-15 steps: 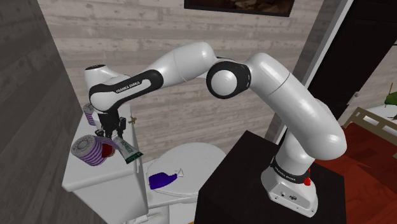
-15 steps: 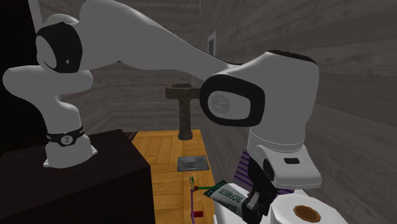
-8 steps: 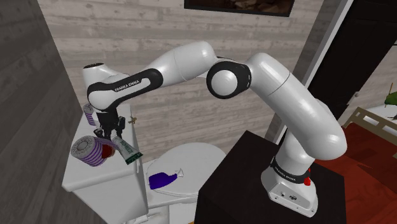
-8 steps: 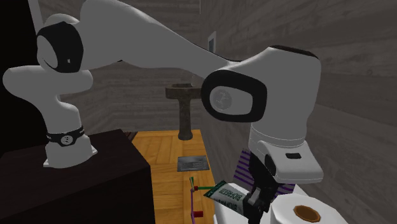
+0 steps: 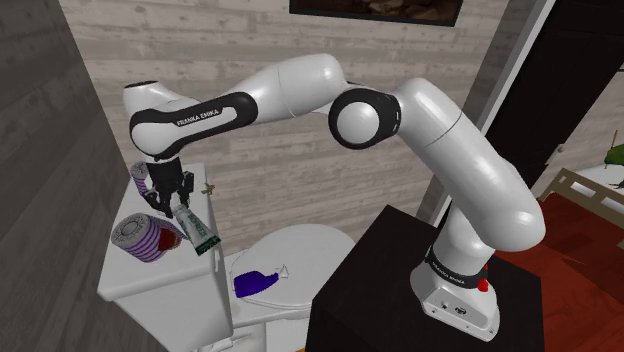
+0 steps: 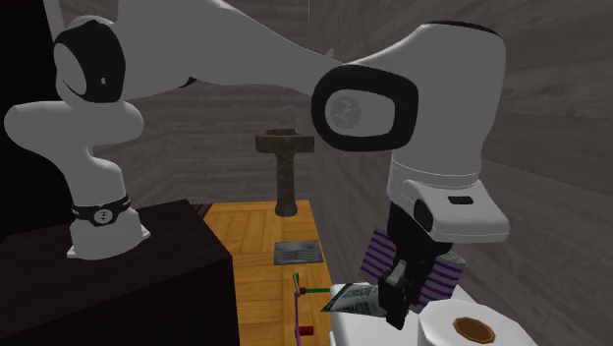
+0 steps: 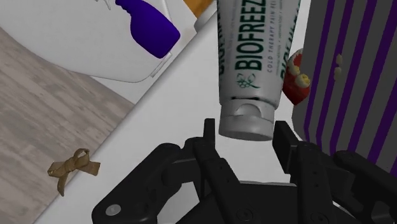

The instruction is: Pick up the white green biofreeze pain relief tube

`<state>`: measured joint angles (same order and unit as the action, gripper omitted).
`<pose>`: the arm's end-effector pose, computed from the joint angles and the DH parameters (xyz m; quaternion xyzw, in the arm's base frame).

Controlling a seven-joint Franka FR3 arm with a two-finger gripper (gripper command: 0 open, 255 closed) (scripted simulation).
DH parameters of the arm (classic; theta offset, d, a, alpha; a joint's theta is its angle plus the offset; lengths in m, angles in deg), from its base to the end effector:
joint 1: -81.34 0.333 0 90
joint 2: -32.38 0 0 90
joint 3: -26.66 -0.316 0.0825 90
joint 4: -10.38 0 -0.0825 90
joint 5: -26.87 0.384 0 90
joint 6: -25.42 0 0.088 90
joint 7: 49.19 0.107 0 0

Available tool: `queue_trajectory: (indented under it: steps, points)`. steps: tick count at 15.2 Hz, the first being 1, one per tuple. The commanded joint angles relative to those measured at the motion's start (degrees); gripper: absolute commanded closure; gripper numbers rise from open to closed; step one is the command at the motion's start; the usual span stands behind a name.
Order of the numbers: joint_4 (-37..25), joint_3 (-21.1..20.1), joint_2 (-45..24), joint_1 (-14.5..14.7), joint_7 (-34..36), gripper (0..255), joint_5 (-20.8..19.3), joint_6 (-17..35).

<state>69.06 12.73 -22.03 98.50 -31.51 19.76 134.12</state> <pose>0.6957 0.3331 0.2725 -0.9946 -0.0916 0.0416 0.0269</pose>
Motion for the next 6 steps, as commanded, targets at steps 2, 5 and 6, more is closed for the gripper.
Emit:
queue_trajectory:
  steps: [2,5,6]
  points:
    - [-0.5,-0.1,1.0,0.0,0.0,255,0.1,-1.6]
    - [-1.3,-0.2,1.6,0.0,0.0,255,0.2,-2.8]
    - [-1.3,-0.2,1.6,0.0,0.0,255,0.2,-2.8]
